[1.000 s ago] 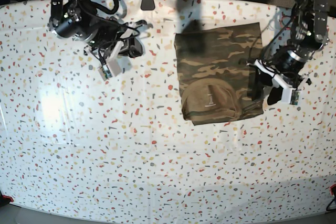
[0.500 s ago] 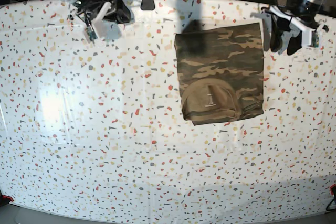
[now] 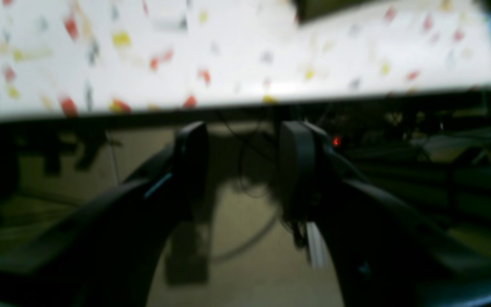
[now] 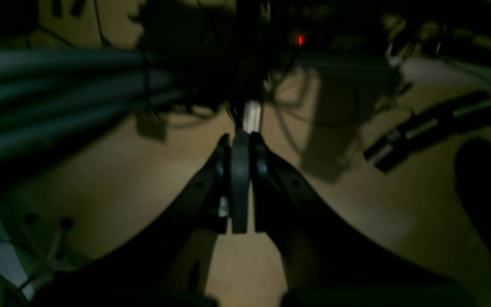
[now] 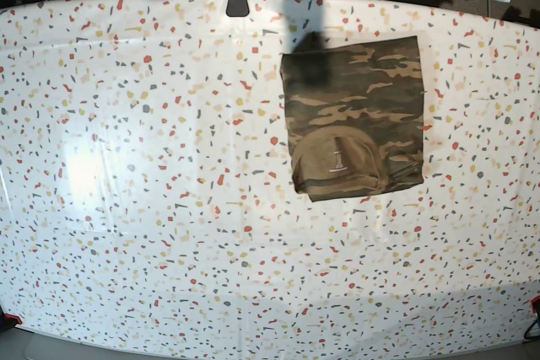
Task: Fold the T-shirt properly
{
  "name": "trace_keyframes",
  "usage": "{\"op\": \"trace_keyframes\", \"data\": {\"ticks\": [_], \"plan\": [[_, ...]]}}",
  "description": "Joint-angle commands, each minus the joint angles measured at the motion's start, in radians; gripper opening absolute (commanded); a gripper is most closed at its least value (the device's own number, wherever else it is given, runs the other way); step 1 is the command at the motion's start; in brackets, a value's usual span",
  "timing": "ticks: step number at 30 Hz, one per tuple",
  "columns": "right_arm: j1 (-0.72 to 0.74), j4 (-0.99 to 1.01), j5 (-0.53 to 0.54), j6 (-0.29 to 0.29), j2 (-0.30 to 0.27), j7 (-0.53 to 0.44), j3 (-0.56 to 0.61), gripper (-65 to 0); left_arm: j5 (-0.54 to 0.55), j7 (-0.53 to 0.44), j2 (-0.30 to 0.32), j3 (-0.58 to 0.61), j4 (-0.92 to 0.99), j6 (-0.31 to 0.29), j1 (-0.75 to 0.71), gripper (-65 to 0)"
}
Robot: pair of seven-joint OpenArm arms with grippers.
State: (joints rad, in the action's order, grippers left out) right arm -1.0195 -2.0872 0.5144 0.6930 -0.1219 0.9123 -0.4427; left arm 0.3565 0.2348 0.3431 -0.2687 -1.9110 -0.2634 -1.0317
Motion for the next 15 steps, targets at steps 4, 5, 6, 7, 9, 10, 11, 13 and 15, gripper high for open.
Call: {"op": "trace_keyframes", "data": {"ticks": [4, 5, 6, 7, 9, 10, 11, 13, 15], "plan": [[0.009, 0.129, 0.000, 0.005, -0.003, -0.055, -0.002, -65.0, 0.003, -0.097, 0.006, -0.006, 0.202, -0.056, 0.002, -38.4], [0.023, 0.175, -0.008, 0.005, -0.004, -0.071, -0.002, -65.0, 0.003, -0.121, 0.006, -0.006, 0.261, -0.070, 0.013, -38.4], [0.040, 0.224, -0.024, 0.005, -0.004, -0.086, -0.002, -65.0, 0.003, -0.138, 0.006, -0.006, 0.319, -0.084, 0.025, -38.4], [0.061, 0.275, -0.044, 0.005, -0.005, -0.095, -0.002, -65.0, 0.004, -0.150, 0.006, -0.006, 0.374, -0.102, 0.040, -38.4], [0.111, 0.381, -0.090, 0.005, -0.008, -0.111, -0.002, -65.0, 0.003, -0.164, 0.003, -0.006, 0.484, -0.133, 0.078, -38.4], [0.140, 0.436, -0.117, 0.005, -0.010, -0.131, -0.002, -65.0, 0.003, -0.172, 0.000, -0.006, 0.541, -0.135, 0.102, -38.4], [0.170, 0.492, -0.147, 0.005, -0.011, -0.156, -0.002, -65.0, 0.003, -0.182, -0.008, -0.006, 0.599, -0.134, 0.127, -38.4], [0.232, 0.604, -0.219, 0.005, -0.012, -0.211, -0.002, -65.0, -0.002, -0.187, -0.024, -0.005, 0.724, -0.134, 0.185, -38.4], [0.298, 0.719, -0.276, 0.005, -0.016, -0.249, -0.002, -65.0, -0.047, -0.188, -0.047, -0.005, 0.850, -0.134, 0.249, -38.4]]}}
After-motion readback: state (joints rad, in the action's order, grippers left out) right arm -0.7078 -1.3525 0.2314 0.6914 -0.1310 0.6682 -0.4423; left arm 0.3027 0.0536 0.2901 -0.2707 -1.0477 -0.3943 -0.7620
